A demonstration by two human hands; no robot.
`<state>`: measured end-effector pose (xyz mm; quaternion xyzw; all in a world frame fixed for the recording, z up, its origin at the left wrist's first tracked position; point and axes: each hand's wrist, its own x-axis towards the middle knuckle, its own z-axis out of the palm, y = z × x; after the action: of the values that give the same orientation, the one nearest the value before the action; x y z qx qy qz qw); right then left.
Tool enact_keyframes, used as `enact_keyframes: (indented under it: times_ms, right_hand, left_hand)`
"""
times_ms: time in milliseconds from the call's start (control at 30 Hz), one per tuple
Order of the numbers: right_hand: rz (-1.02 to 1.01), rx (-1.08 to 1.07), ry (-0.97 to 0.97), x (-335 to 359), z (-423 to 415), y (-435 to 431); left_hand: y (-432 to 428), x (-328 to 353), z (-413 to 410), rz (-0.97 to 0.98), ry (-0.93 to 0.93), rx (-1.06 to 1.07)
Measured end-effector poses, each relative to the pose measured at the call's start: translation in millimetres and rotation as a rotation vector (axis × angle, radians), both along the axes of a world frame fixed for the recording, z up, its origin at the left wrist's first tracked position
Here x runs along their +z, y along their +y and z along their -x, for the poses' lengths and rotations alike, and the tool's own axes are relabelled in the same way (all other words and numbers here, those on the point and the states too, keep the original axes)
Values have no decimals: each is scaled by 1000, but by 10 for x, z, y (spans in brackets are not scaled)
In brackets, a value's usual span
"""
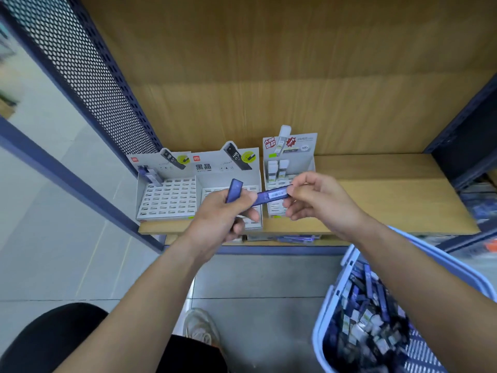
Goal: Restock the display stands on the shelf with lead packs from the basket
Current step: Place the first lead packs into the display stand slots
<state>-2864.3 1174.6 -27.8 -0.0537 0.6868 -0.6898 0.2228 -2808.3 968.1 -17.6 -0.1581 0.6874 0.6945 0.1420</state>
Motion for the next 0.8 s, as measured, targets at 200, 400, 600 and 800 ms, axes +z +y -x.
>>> enact_keyframes:
  times_ms: [200,400,600,800]
  right_hand:
    - [-162,180,80,155,-132,-198]
    - [-168,239,73,146,-190,-391]
    - [-139,278,56,142,-189,-495]
    - [-168,326,52,52,-115,-582]
  left_hand:
    - [-134,103,-108,28,53,41]
    - [-277,155,-162,65,104,34]
    - [-343,60,-150,100,167,130]
    - [-439,-3,-118,112,135,187]
